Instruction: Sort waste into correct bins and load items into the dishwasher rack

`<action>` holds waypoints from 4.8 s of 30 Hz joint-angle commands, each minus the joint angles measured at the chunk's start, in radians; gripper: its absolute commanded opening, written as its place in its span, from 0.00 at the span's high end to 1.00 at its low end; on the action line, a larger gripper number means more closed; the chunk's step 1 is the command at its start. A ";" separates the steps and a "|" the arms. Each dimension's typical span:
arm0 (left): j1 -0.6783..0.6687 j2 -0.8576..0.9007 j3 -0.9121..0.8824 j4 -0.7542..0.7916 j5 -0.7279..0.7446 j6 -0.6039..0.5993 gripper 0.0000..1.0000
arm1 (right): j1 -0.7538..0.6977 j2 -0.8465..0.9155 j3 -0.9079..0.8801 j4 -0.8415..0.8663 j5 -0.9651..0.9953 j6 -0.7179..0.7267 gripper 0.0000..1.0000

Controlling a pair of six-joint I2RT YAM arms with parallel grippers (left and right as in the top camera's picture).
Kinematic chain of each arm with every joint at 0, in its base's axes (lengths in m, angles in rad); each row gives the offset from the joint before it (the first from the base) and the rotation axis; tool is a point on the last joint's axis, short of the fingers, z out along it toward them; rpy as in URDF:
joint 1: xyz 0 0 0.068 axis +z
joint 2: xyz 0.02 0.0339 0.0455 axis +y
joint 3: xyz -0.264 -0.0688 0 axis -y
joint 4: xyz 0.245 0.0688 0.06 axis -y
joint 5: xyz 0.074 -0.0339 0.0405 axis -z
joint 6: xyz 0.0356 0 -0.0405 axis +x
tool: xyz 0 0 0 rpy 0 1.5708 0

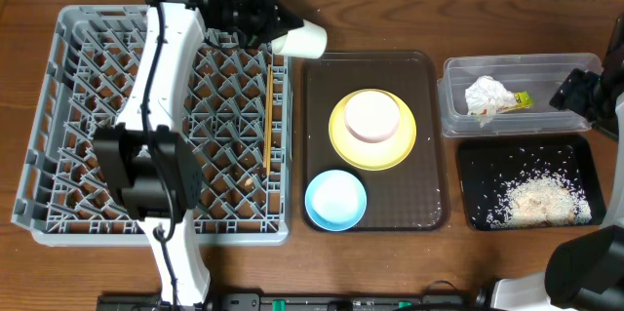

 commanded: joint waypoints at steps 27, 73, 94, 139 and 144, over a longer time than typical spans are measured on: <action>0.101 0.227 -0.022 0.085 0.041 0.046 0.94 | -0.009 -0.017 0.005 0.000 0.011 0.013 0.01; 0.093 -0.020 -0.006 0.049 -0.554 0.053 0.30 | -0.009 -0.017 0.005 0.000 0.011 0.013 0.01; -0.309 -0.214 -0.199 -0.475 -1.080 0.075 0.56 | -0.009 -0.017 0.005 0.000 0.011 0.013 0.01; -0.370 -0.211 -0.513 -0.044 -1.079 0.026 0.59 | -0.009 -0.017 0.005 0.000 0.011 0.013 0.01; -0.370 -0.211 -0.514 -0.043 -1.079 0.026 0.61 | -0.009 -0.017 0.005 0.000 0.011 0.013 0.01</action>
